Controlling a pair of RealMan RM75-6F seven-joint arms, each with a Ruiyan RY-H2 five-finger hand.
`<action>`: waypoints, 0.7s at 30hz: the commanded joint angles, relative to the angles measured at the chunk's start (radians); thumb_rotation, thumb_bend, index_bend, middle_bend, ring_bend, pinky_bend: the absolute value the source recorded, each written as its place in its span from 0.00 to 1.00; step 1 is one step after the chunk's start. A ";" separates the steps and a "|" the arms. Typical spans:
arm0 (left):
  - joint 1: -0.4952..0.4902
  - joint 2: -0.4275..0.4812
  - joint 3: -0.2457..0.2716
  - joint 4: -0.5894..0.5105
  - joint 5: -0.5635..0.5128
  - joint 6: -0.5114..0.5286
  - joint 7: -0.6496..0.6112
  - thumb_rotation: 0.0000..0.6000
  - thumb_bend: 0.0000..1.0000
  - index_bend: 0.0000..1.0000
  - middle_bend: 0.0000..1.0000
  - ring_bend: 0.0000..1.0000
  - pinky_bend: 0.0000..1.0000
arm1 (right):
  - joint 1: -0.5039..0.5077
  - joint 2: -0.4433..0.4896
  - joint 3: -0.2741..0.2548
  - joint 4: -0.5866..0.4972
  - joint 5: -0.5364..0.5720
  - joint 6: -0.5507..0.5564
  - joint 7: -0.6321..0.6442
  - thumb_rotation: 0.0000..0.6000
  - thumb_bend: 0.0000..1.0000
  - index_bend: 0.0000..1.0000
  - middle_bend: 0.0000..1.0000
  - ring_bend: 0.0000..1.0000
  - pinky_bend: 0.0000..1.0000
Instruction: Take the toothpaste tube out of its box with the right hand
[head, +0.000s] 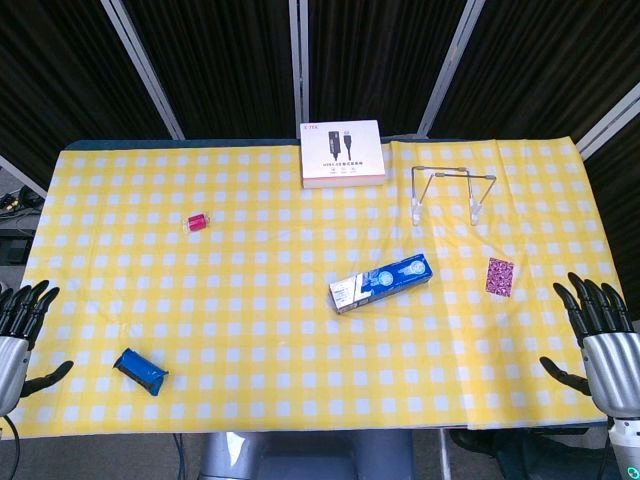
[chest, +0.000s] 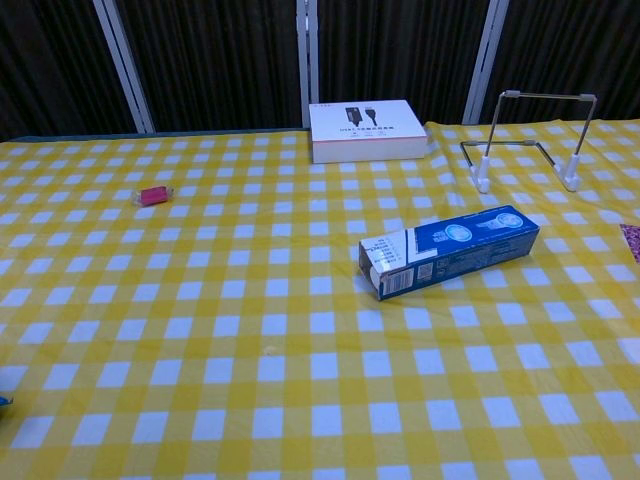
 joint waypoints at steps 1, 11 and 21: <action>0.000 0.000 0.000 0.000 -0.002 -0.002 -0.001 1.00 0.00 0.00 0.00 0.00 0.00 | 0.001 -0.001 -0.001 0.001 -0.001 -0.002 -0.002 1.00 0.00 0.05 0.00 0.00 0.00; -0.011 -0.008 -0.005 -0.003 -0.012 -0.023 0.020 1.00 0.00 0.00 0.00 0.00 0.00 | 0.082 -0.028 0.019 0.050 0.053 -0.148 -0.017 1.00 0.00 0.04 0.00 0.00 0.00; -0.046 -0.023 -0.038 -0.002 -0.082 -0.082 0.049 1.00 0.00 0.00 0.00 0.00 0.00 | 0.459 -0.098 0.045 0.253 0.020 -0.669 0.217 1.00 0.00 0.03 0.00 0.00 0.00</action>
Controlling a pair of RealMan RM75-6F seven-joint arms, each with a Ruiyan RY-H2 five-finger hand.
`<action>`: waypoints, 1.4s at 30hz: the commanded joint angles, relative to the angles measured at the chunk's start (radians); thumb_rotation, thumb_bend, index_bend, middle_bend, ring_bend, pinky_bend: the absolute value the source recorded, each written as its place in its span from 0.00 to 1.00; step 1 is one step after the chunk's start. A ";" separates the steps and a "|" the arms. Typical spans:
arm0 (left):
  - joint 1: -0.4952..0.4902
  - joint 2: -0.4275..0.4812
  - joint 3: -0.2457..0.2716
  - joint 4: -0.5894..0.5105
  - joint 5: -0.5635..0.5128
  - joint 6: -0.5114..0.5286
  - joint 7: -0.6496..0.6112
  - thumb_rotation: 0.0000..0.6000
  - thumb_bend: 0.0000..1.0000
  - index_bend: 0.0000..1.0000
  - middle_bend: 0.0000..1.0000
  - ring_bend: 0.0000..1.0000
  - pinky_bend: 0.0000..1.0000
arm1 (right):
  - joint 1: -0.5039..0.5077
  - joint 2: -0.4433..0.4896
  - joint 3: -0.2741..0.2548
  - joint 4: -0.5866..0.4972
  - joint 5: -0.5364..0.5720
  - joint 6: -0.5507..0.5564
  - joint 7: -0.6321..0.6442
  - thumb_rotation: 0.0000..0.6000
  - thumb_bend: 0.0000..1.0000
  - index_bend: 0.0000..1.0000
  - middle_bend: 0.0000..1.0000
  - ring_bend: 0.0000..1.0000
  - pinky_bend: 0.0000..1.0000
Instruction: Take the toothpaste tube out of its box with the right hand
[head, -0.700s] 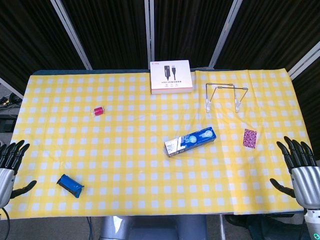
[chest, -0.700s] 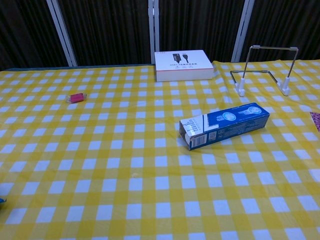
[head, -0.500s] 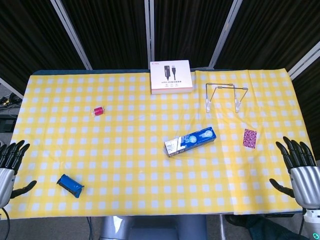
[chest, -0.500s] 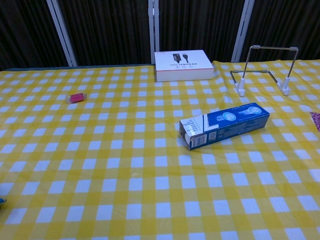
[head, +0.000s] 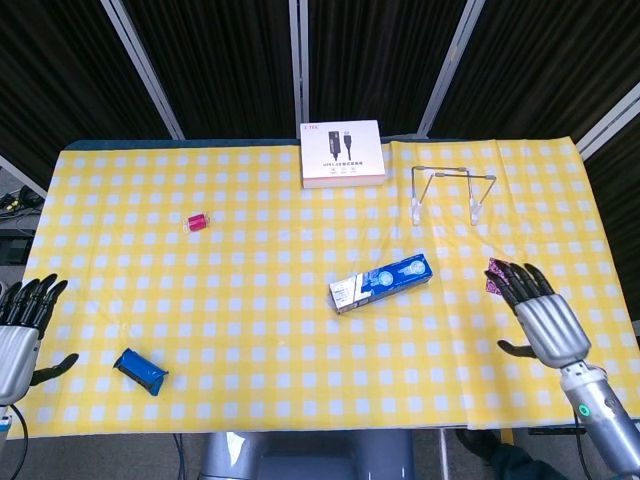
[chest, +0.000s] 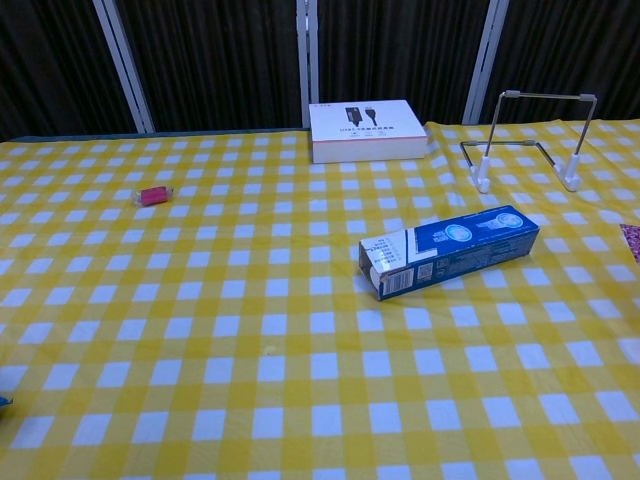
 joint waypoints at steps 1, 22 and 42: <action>-0.008 -0.005 -0.010 -0.001 -0.018 -0.010 0.009 1.00 0.00 0.00 0.00 0.00 0.00 | 0.210 -0.068 0.015 0.128 -0.018 -0.250 0.118 1.00 0.00 0.03 0.00 0.00 0.00; -0.032 -0.014 -0.029 0.021 -0.111 -0.067 0.014 1.00 0.00 0.00 0.00 0.00 0.00 | 0.464 -0.431 0.020 0.430 0.053 -0.462 0.026 1.00 0.09 0.03 0.02 0.00 0.05; -0.037 -0.007 -0.021 0.013 -0.108 -0.071 0.002 1.00 0.00 0.00 0.00 0.00 0.00 | 0.458 -0.484 0.002 0.484 0.058 -0.294 -0.043 1.00 0.28 0.40 0.46 0.40 0.44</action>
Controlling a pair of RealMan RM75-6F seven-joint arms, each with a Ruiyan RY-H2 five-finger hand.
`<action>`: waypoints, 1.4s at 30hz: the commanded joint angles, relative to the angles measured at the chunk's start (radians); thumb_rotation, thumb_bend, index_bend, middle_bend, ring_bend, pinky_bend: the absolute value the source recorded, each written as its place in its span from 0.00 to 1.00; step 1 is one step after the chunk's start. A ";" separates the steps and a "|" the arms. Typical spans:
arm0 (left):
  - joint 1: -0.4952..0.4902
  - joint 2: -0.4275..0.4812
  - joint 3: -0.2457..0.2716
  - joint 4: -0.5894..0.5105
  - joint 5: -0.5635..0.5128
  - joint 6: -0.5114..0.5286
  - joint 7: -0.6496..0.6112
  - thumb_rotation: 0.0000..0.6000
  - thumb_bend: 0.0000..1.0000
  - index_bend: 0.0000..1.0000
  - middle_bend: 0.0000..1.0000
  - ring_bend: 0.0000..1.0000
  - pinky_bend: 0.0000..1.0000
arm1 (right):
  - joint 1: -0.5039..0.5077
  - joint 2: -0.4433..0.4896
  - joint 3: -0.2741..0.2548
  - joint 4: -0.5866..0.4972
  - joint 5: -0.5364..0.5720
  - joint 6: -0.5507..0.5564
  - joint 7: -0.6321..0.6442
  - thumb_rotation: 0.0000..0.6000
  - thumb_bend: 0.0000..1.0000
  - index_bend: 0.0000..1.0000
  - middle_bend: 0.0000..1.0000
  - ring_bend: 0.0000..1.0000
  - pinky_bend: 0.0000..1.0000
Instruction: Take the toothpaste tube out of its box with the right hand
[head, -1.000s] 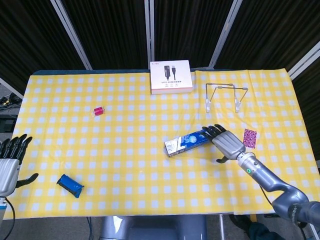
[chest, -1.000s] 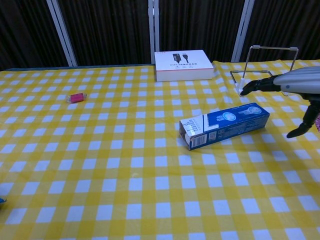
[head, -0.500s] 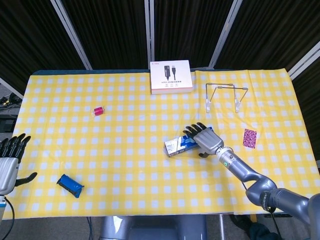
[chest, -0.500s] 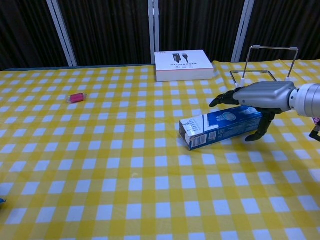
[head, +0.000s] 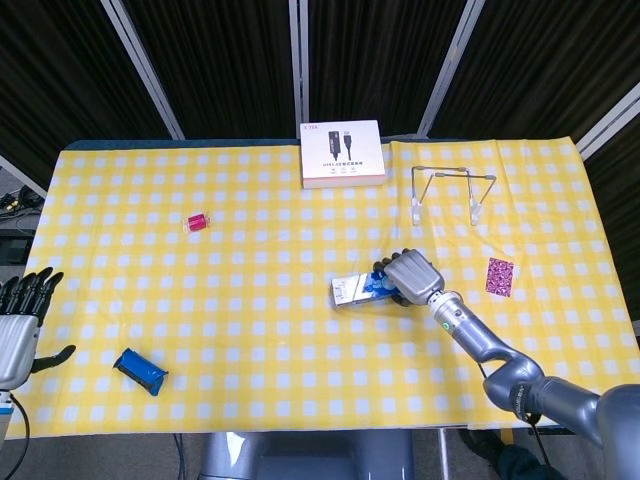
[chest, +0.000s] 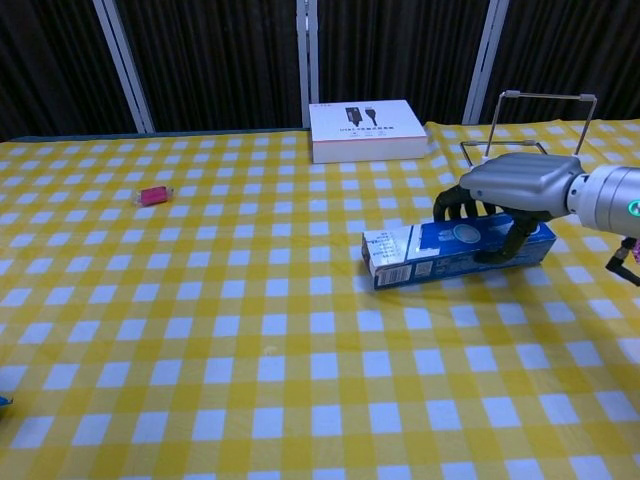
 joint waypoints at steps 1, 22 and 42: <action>0.000 0.005 0.004 -0.003 0.004 -0.002 -0.011 1.00 0.00 0.00 0.00 0.00 0.00 | -0.012 0.045 -0.006 -0.053 -0.032 0.063 -0.026 1.00 0.29 0.40 0.46 0.40 0.44; 0.026 0.059 0.034 -0.016 0.074 0.044 -0.122 1.00 0.00 0.00 0.00 0.00 0.00 | -0.022 0.352 0.038 -0.377 -0.278 0.325 -0.684 1.00 0.36 0.38 0.46 0.41 0.44; 0.024 0.060 0.039 -0.022 0.078 0.034 -0.112 1.00 0.00 0.00 0.00 0.00 0.00 | 0.017 0.468 0.114 -0.411 -0.456 0.320 -1.165 1.00 0.50 0.43 0.41 0.36 0.37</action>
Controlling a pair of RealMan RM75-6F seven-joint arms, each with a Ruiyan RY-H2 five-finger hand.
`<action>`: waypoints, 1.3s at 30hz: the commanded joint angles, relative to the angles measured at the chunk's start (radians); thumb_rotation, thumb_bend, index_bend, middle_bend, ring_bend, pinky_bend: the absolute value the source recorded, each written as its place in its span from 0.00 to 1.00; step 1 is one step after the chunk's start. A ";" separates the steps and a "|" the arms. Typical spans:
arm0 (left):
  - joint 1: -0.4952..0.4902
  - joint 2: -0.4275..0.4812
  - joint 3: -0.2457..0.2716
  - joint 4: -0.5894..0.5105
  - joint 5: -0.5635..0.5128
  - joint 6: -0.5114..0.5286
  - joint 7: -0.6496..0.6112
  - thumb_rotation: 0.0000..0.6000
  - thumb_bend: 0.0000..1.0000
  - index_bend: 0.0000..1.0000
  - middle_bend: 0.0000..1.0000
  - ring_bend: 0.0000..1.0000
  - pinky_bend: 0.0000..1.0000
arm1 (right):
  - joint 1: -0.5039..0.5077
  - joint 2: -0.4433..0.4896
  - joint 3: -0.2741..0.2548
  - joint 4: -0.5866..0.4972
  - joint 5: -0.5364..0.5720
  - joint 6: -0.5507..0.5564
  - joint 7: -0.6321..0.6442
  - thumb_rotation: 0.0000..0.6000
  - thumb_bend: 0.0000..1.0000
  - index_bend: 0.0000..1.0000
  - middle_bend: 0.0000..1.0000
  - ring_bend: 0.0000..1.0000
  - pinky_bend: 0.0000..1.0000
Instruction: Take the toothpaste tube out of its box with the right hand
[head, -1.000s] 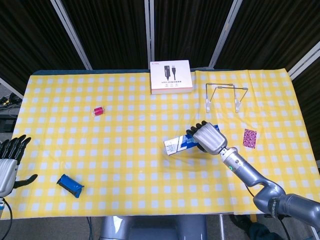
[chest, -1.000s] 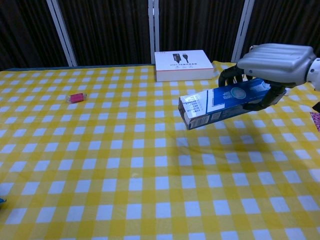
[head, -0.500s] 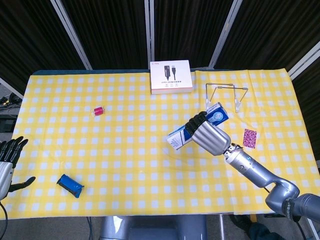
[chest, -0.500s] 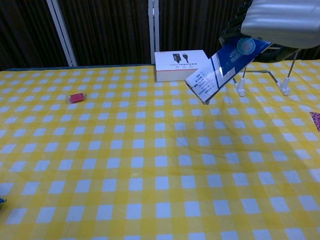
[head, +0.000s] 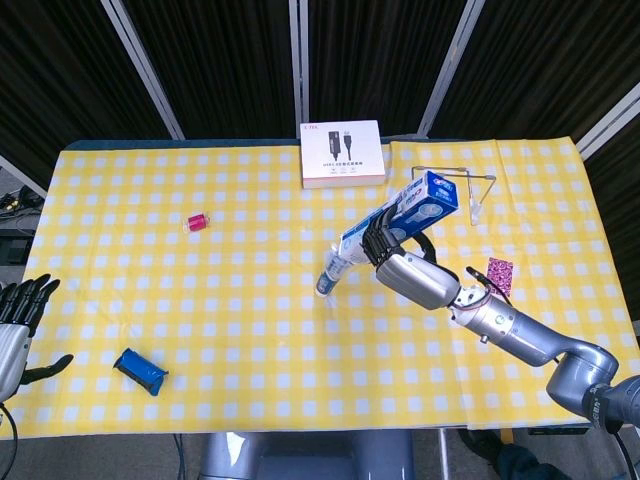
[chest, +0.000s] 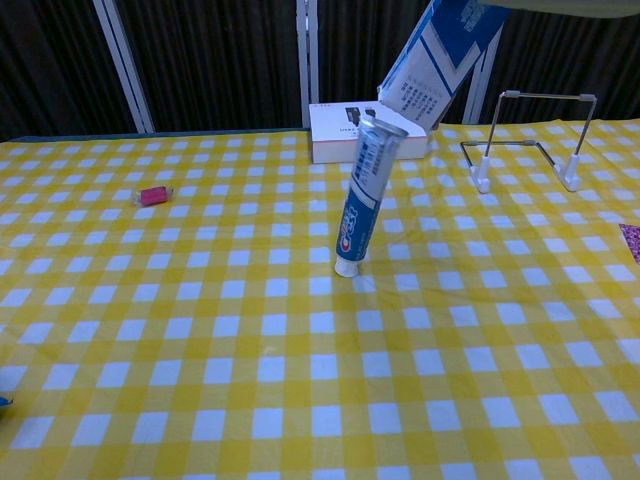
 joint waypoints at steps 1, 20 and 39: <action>0.000 0.000 0.000 -0.001 -0.001 -0.001 0.001 1.00 0.00 0.00 0.00 0.00 0.00 | 0.004 0.015 0.011 -0.010 -0.007 -0.010 -0.023 1.00 0.51 0.43 0.41 0.36 0.37; 0.000 0.002 0.003 -0.004 0.003 -0.001 0.000 1.00 0.00 0.00 0.00 0.00 0.00 | -0.106 -0.136 -0.006 -0.097 0.333 -0.038 0.178 1.00 0.50 0.40 0.39 0.32 0.35; -0.010 -0.007 0.000 0.002 -0.020 -0.028 0.014 1.00 0.00 0.00 0.00 0.00 0.00 | -0.169 -0.286 -0.096 -0.167 0.574 -0.130 0.454 1.00 0.00 0.03 0.14 0.15 0.19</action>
